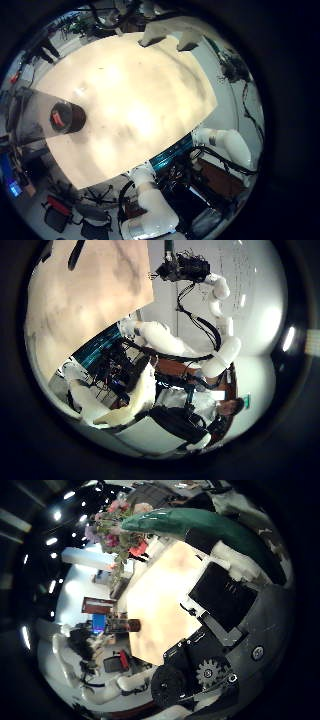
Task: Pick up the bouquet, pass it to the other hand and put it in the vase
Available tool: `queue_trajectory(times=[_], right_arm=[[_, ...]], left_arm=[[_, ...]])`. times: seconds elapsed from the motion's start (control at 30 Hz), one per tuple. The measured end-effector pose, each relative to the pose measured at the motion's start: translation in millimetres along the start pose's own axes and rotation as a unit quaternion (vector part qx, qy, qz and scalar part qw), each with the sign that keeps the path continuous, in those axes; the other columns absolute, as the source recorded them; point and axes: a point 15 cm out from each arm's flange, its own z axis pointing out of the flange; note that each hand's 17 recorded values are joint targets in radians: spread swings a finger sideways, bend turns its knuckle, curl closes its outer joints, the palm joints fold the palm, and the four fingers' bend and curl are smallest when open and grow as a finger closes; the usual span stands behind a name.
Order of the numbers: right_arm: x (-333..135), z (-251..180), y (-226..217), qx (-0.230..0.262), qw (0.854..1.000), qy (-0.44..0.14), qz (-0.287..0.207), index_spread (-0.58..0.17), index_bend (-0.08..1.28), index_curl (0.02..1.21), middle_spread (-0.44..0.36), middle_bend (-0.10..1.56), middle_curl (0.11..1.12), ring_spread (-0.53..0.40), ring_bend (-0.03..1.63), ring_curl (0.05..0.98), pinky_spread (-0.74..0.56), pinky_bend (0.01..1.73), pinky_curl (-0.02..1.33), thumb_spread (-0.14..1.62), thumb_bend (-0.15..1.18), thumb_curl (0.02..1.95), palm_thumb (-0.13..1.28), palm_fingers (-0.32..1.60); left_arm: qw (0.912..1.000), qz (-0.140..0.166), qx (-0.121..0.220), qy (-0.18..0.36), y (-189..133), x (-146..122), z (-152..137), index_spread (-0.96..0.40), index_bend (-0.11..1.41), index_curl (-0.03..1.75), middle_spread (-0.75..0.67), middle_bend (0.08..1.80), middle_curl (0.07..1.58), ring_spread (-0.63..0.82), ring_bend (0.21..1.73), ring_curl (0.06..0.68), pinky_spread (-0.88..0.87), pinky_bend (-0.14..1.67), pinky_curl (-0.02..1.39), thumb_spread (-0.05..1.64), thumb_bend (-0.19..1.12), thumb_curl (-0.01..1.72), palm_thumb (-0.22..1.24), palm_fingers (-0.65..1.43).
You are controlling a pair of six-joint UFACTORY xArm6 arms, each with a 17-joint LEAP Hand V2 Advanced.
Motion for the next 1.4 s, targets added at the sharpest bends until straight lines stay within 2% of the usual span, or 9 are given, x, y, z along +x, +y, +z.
queue_trajectory(times=[0.17, 0.33, 0.5, 0.67, 0.87, 0.97, 1.1, 1.3, 1.4], right_arm=[[-37, -27, -7, 0.031, 0.995, -0.090, -0.024, -0.208, 1.19, 0.79, -0.101, 1.38, 0.70, -0.180, 1.45, 0.640, -0.18, 1.41, 0.57, 0.85, 0.04, 1.01, 1.15, 1.17], [-75, -39, -6, 0.042, 0.978, -0.192, -0.066, -0.203, 1.20, 0.78, -0.100, 1.38, 0.69, -0.179, 1.45, 0.640, -0.18, 1.39, 0.60, 0.85, 0.03, 1.06, 1.15, 1.17], [-111, -43, 4, 0.033, 0.953, -0.286, -0.093, -0.200, 1.21, 0.76, -0.099, 1.38, 0.69, -0.175, 1.46, 0.642, -0.18, 1.37, 0.63, 0.84, 0.03, 1.10, 1.15, 1.17], [-134, -35, 23, 0.001, 0.937, -0.330, -0.118, -0.198, 1.22, 0.75, -0.099, 1.39, 0.68, -0.172, 1.46, 0.643, -0.18, 1.36, 0.66, 0.83, 0.02, 1.15, 1.15, 1.17], [-172, -28, 45, -0.034, 0.922, -0.349, -0.167, -0.196, 1.23, 0.74, -0.099, 1.39, 0.68, -0.171, 1.46, 0.643, -0.19, 1.33, 0.69, 0.82, 0.02, 1.19, 1.15, 1.17], [-194, -28, 60, -0.042, 0.912, -0.357, -0.196, -0.195, 1.23, 0.74, -0.098, 1.39, 0.68, -0.171, 1.46, 0.643, -0.19, 1.32, 0.71, 0.82, 0.01, 1.22, 1.14, 1.17], [-203, -19, 79, -0.052, 0.906, -0.370, -0.199, -0.194, 1.23, 0.73, -0.098, 1.40, 0.67, -0.171, 1.46, 0.642, -0.19, 1.31, 0.73, 0.82, 0.01, 1.24, 1.14, 1.17], [-212, -16, 90, -0.062, 0.900, -0.377, -0.211, -0.193, 1.24, 0.72, -0.098, 1.40, 0.67, -0.171, 1.46, 0.642, -0.20, 1.29, 0.76, 0.82, 0.00, 1.27, 1.14, 1.17], [-215, -13, 93, -0.068, 0.897, -0.380, -0.215, -0.193, 1.24, 0.72, -0.098, 1.40, 0.67, -0.170, 1.46, 0.642, -0.20, 1.28, 0.78, 0.82, 0.00, 1.29, 1.14, 1.17]], left_arm=[[0.9971, -0.008, 0.045, 0.060, -19, 4, -19, 0.08, 0.18, 0.33, 0.39, 0.20, 0.34, 0.57, 0.51, 0.201, 0.66, 0.40, 0.16, 1.17, -0.02, 0.31, 0.35, 0.09], [0.9867, 0.005, 0.104, 0.125, -35, 16, -44, 0.10, 0.17, 0.33, 0.39, 0.19, 0.34, 0.57, 0.51, 0.200, 0.65, 0.40, 0.16, 1.16, -0.02, 0.31, 0.34, 0.10], [0.9693, 0.018, 0.161, 0.185, -50, 25, -70, 0.11, 0.17, 0.33, 0.39, 0.20, 0.34, 0.57, 0.52, 0.201, 0.65, 0.41, 0.16, 1.14, -0.02, 0.32, 0.32, 0.11], [0.9483, 0.024, 0.200, 0.245, -65, 35, -93, 0.13, 0.16, 0.32, 0.39, 0.20, 0.34, 0.56, 0.52, 0.204, 0.64, 0.41, 0.16, 1.12, -0.02, 0.32, 0.31, 0.11], [0.9353, 0.022, 0.209, 0.284, -74, 42, -102, 0.15, 0.15, 0.31, 0.39, 0.21, 0.35, 0.56, 0.54, 0.208, 0.63, 0.43, 0.17, 1.09, -0.03, 0.33, 0.29, 0.10], [0.9316, 0.028, 0.203, 0.300, -75, 51, -102, 0.15, 0.16, 0.30, 0.40, 0.21, 0.35, 0.56, 0.54, 0.209, 0.63, 0.44, 0.17, 1.08, -0.03, 0.33, 0.29, 0.09], [0.9285, 0.034, 0.189, 0.318, -75, 65, -100, 0.16, 0.16, 0.30, 0.40, 0.21, 0.35, 0.55, 0.55, 0.209, 0.62, 0.45, 0.17, 1.06, -0.03, 0.33, 0.28, 0.09], [0.9145, 0.063, 0.171, 0.361, -73, 95, -102, 0.17, 0.16, 0.30, 0.40, 0.21, 0.35, 0.56, 0.56, 0.208, 0.62, 0.46, 0.17, 1.04, -0.02, 0.34, 0.30, 0.09], [0.9043, 0.077, 0.167, 0.385, -72, 106, -106, 0.19, 0.15, 0.29, 0.41, 0.22, 0.35, 0.56, 0.57, 0.210, 0.62, 0.48, 0.17, 1.01, -0.02, 0.35, 0.33, 0.11]])
